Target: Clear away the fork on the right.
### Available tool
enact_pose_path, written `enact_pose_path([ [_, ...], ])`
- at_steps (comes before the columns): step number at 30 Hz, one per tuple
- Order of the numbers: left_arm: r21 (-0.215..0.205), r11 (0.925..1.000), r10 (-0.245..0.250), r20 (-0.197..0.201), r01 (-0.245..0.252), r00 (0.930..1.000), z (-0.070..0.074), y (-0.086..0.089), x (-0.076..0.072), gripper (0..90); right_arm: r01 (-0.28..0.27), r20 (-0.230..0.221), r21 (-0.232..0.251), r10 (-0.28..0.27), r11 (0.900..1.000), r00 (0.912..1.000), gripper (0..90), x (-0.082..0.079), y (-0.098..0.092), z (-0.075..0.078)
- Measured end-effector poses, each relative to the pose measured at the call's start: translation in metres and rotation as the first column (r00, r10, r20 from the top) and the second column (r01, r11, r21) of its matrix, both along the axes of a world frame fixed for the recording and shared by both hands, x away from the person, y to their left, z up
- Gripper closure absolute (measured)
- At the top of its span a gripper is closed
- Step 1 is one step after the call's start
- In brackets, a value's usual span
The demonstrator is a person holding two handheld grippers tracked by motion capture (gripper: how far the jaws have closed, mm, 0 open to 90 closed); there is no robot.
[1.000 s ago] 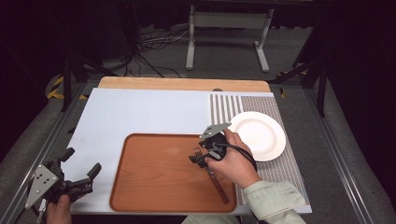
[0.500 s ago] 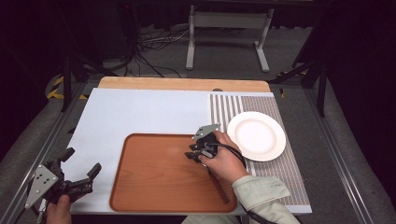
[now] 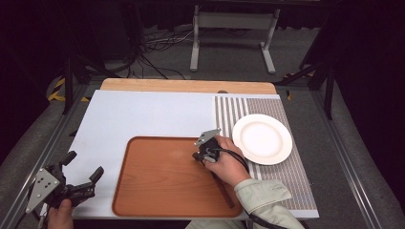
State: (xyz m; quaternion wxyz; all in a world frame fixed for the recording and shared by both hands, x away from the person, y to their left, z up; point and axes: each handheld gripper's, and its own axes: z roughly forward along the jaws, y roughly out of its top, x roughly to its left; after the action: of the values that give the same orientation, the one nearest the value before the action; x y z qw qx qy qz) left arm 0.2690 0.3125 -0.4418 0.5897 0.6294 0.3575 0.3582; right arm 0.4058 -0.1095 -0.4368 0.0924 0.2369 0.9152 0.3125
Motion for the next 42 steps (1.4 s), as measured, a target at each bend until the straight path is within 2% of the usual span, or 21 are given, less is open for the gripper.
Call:
enact_pose_path([
  [11, -0.003, 1.0000, 0.002, 0.001, -0.002, 1.0000, 0.000, 0.000, 0.000, 0.9, 0.010, 0.013, -0.041, -0.010, 0.999, 0.9999, 90.0, 0.001, -0.004, -0.002],
  [17, -0.002, 1.0000, 0.002, 0.001, -0.002, 1.0000, 0.000, 0.000, 0.000, 0.9, 0.036, 0.009, -0.048, -0.035, 0.998, 0.9993, 90.0, 0.003, -0.011, -0.003],
  [23, -0.001, 1.0000, 0.001, 0.000, -0.001, 1.0000, 0.000, 0.000, 0.000, 0.9, 0.085, 0.012, -0.055, -0.084, 0.995, 0.9964, 90.0, 0.006, -0.024, -0.002],
  [42, 0.002, 1.0000, -0.001, -0.003, 0.001, 1.0000, 0.000, 0.000, 0.000, 0.9, 0.162, 0.023, -0.074, -0.160, 0.984, 0.9868, 90.0, 0.009, -0.049, 0.001],
])
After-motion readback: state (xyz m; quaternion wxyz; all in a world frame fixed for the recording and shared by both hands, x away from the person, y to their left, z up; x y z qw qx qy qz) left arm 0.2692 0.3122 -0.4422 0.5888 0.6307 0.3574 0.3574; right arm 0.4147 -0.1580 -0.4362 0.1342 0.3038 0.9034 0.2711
